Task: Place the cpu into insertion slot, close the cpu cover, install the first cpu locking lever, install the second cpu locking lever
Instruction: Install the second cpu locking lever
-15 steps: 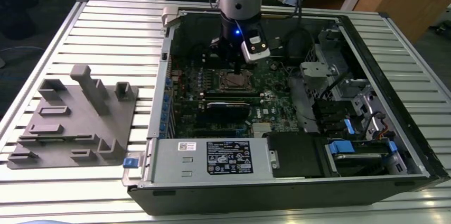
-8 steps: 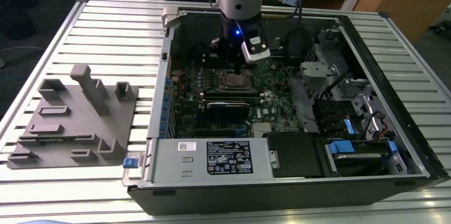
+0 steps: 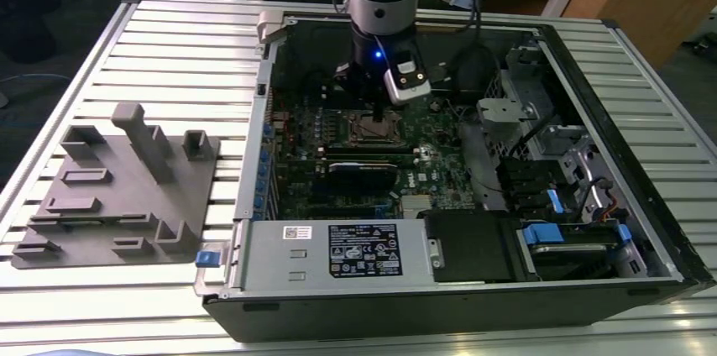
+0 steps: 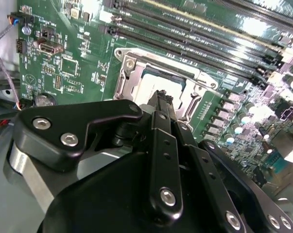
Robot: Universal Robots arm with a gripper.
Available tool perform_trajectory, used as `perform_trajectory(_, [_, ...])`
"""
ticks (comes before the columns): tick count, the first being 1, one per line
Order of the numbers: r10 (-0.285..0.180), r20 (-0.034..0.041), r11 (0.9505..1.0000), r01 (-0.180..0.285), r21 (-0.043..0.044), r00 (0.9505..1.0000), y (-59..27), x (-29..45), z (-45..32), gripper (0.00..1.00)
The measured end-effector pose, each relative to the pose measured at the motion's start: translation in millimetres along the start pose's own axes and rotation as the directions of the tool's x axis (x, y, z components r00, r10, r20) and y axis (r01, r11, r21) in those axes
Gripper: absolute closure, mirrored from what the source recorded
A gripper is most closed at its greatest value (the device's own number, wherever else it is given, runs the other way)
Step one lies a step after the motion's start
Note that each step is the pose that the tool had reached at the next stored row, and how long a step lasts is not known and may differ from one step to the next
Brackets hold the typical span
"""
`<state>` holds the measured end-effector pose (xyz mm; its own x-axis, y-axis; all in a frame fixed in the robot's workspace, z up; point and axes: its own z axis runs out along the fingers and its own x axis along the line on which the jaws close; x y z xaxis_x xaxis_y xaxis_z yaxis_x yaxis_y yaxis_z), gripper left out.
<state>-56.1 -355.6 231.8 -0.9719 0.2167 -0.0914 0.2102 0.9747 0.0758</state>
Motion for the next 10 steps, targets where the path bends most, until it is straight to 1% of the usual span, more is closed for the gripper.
perform_trajectory(10, [-0.001,0.0019,1.0,0.001,0.0085,1.0,-11.2,-2.5,-0.5,0.89])
